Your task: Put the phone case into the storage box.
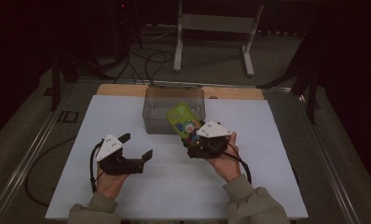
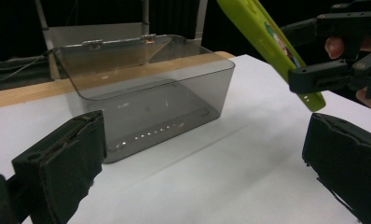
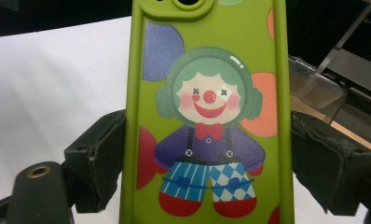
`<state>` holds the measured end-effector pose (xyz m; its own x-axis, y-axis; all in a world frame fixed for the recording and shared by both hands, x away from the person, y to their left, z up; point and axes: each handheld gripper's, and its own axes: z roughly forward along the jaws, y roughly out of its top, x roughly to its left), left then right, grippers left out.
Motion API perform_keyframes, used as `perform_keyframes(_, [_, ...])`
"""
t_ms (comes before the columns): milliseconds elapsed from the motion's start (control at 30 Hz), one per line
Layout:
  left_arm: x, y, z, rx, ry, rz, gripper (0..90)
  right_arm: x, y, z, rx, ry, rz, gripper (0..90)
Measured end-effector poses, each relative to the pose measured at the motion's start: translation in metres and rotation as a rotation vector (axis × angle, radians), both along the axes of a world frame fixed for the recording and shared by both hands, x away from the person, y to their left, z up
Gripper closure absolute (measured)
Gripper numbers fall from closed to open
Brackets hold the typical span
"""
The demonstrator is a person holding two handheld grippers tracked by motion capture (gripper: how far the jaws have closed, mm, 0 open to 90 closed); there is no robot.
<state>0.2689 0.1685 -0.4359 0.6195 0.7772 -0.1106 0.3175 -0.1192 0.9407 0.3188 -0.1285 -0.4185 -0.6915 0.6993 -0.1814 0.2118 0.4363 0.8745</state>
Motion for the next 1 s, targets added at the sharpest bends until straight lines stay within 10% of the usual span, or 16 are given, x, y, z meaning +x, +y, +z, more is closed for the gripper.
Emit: perform_keyframes(1000, [0.018, -0.026, 0.011, -0.061, 0.048, -0.077, 4.5, -0.008, 0.022, -0.004, 0.026, -0.014, 0.043, 16.2])
